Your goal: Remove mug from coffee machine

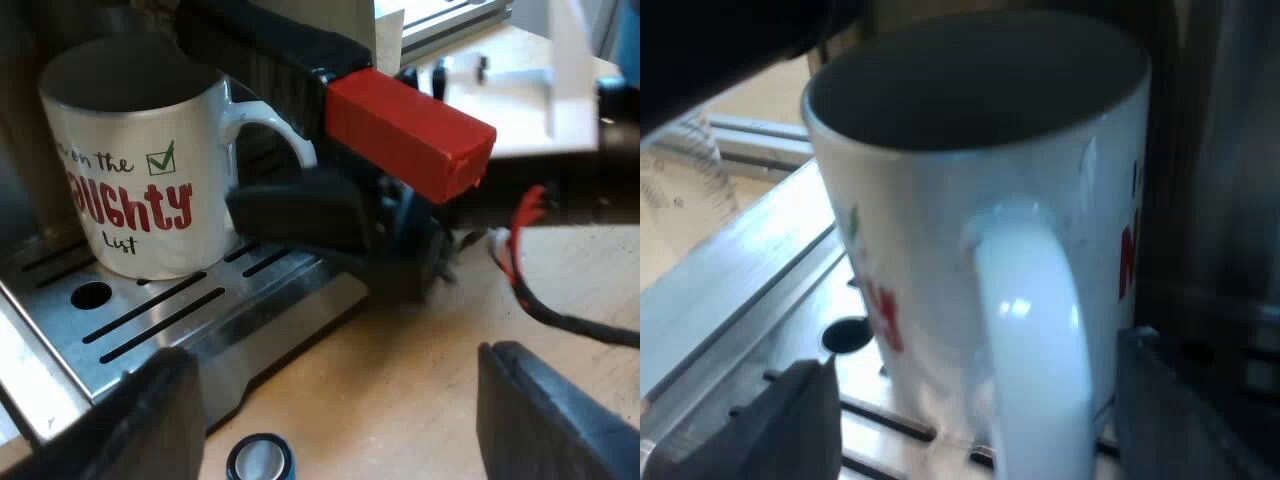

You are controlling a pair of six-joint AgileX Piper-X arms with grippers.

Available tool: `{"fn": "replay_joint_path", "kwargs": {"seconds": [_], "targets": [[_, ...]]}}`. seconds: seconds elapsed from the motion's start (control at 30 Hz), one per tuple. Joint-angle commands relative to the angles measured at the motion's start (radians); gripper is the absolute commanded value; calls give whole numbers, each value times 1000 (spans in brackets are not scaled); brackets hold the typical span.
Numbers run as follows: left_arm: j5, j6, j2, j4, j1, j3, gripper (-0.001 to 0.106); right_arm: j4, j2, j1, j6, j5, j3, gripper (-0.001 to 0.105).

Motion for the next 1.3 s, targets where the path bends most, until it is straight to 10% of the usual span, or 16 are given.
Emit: {"fn": "replay_joint_path", "kwargs": {"seconds": [0.03, 0.57, 0.77, 0.87, 1.3], "targets": [[-10, 0, 1, -12, -2, -1, 61, -1, -1, -38, 40, -12, -27, 60], [-10, 0, 1, -30, -2, -1, 61, 77, -1, -66, 30, -134, -43, 59], [-8, 0, 1, -30, -2, -1, 61, 77, -1, -66, 30, -134, -43, 34], [16, -16, 1, -33, -2, -1, 61, 77, -1, -66, 30, -134, -43, 0], [36, -15, 1, -33, -2, -1, 61, 306, -120, -19, 30, -74, -35, 0]]}}
